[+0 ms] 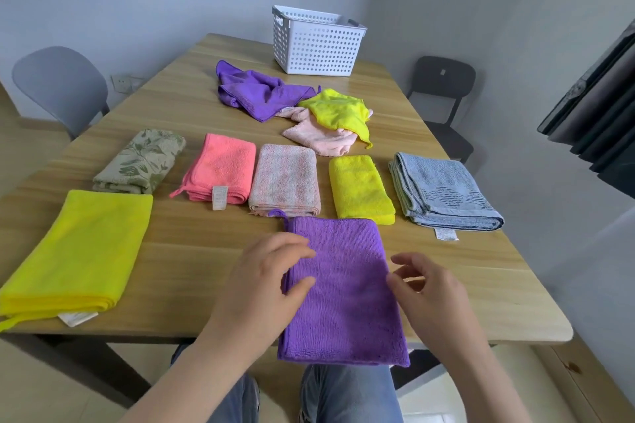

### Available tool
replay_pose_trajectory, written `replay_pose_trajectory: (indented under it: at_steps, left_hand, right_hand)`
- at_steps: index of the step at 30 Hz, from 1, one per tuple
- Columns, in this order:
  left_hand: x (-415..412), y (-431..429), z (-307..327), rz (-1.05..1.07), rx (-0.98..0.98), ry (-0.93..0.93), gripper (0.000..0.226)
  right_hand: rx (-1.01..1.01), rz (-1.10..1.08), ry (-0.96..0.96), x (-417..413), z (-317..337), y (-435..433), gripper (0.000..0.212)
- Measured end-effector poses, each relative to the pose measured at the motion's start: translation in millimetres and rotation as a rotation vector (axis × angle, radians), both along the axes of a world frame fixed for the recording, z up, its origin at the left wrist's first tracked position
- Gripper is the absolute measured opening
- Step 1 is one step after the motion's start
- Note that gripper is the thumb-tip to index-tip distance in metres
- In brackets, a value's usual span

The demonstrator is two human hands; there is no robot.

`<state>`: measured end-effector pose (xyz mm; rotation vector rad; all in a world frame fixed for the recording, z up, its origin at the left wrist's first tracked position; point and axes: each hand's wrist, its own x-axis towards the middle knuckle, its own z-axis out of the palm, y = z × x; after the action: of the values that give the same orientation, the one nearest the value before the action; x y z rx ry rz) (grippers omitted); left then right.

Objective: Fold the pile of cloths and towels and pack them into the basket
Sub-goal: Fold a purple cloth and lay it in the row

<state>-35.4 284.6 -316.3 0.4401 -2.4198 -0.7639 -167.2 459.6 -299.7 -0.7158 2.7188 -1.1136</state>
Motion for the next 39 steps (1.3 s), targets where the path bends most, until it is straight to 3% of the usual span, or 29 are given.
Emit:
replay_pose_trajectory:
  at_steps: [8,12,17,19,21,27,33,39]
  left_hand:
    - [-5,2,-10,-0.002,0.010,-0.235,0.045]
    - [-2,0,-10,0.000,0.013,-0.256,0.048]
    - [0,-5,-7,0.112,0.162,-0.273,0.076]
    - [-4,-5,-5,0.090,0.162,-0.313,0.079]
    - [-6,-5,-3,0.051,0.172,-0.304,0.080]
    - [-6,-14,-5,-0.143,0.040,-0.204,0.053]
    - [-9,-24,-22,-0.216,0.041,-0.267,0.088]
    - [-15,-32,-21,-0.207,0.102,-0.240,0.079]
  right_hand:
    - [0.026,-0.028,-0.258,-10,-6,-6,0.022]
    - [0.056,0.010,-0.343,-16,-5,-6,0.036]
    - [-0.116,-0.006,-0.464,-18,-9,-1,0.023]
    - [-0.205,-0.007,-0.565,-16,-9,1,0.013]
    - [-0.286,-0.018,-0.613,-14,-9,2,0.017]
    - [-0.331,0.052,-0.533,-14,-13,8,0.034]
    - [-0.413,0.175,-0.489,-15,-14,15,0.013]
    - [-0.320,0.217,-0.459,-19,-17,19,0.025]
